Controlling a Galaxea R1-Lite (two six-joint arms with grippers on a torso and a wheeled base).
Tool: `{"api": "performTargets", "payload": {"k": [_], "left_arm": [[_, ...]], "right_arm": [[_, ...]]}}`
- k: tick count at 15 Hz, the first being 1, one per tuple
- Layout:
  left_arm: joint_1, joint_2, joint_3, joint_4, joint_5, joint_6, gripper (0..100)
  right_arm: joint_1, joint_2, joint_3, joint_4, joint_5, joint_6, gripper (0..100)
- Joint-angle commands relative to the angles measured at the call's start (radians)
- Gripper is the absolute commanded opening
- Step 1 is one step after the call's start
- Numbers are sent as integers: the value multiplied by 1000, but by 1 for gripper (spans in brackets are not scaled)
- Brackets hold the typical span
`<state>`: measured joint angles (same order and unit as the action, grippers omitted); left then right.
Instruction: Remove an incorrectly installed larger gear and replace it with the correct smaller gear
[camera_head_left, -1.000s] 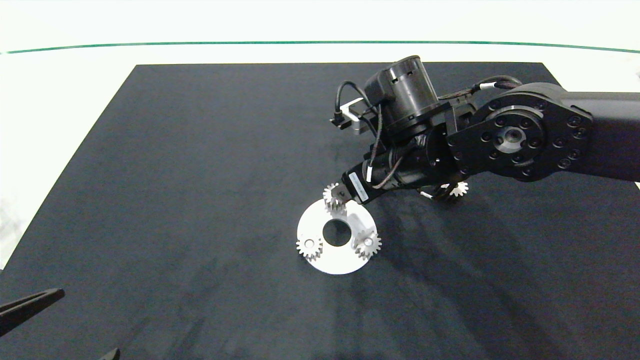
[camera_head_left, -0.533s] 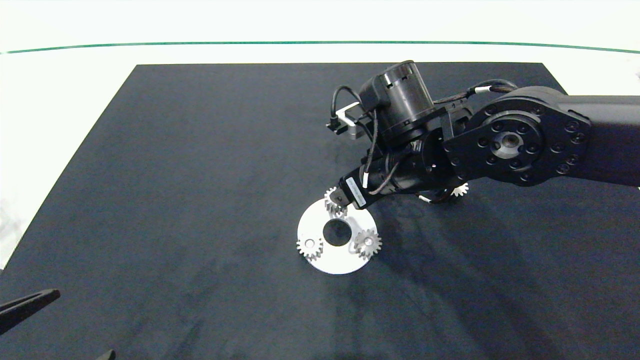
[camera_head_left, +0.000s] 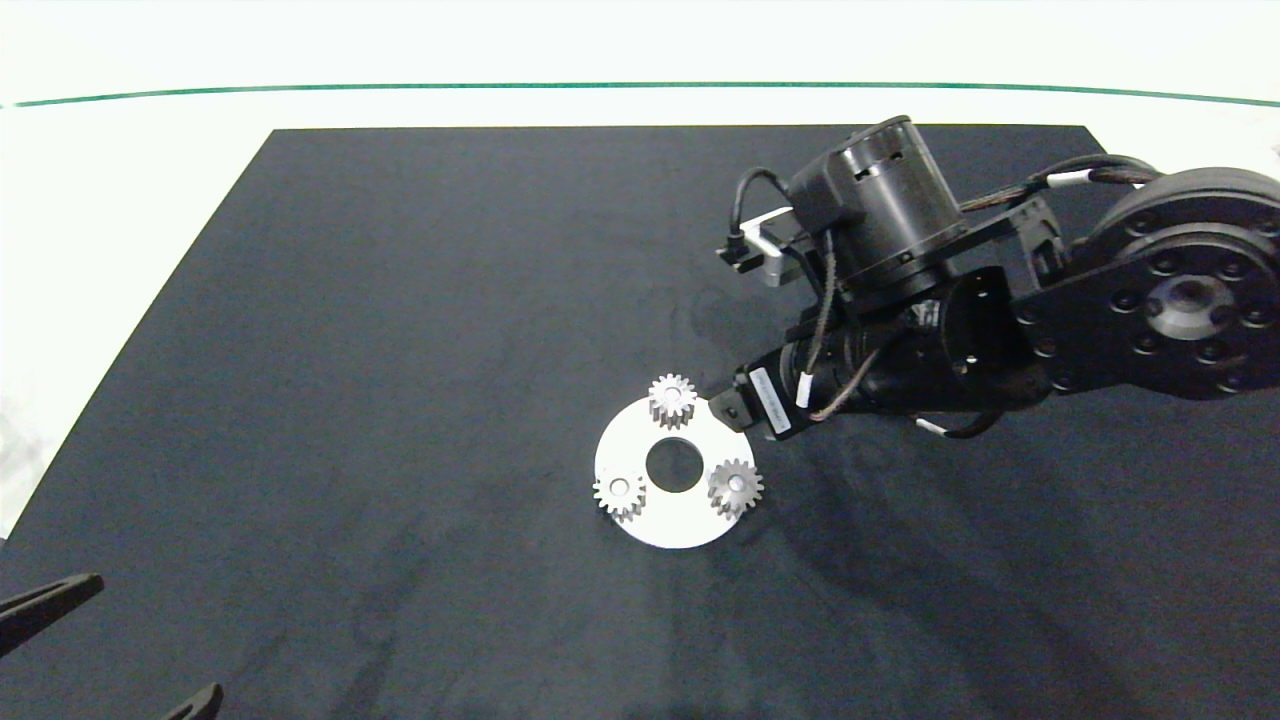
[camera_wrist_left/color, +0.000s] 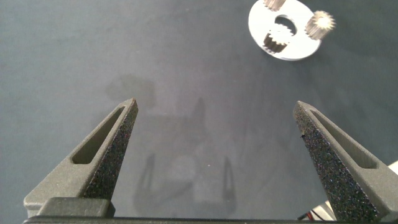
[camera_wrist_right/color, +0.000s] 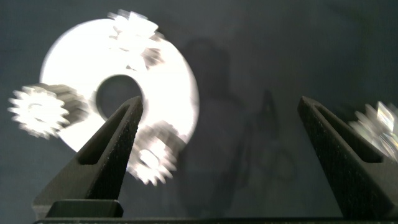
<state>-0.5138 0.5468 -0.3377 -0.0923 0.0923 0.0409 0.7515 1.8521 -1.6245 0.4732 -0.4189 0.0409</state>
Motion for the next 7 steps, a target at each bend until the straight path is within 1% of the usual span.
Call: {"api": "performTargets", "payload": {"k": [1,2,3,4,5,6,7], "left_arm": [[0,-16,3,0,23,1,100],[1,-21,8,14,30,1,100],[3,-28,9,26,52,1,100],[9,-27,9,36,81,-1,100],[18,-27,9,40,98,-1,100],[47,-28,11,42,102,-1,100],[71,-30,11,42,102,-1,100]], "right_arm": [[2,-169,129,1,-129,114,100],[-1,-218,158,1,-167,151,100],[-14,-281,198,1,-178,155,100],[-35,-343,239,1,-195,157,100],[-49,-393,273,1,-210,157,100],[-93,-478,330,2,-222,159,100],[-126,-530,368,2,-222,159,100]]}}
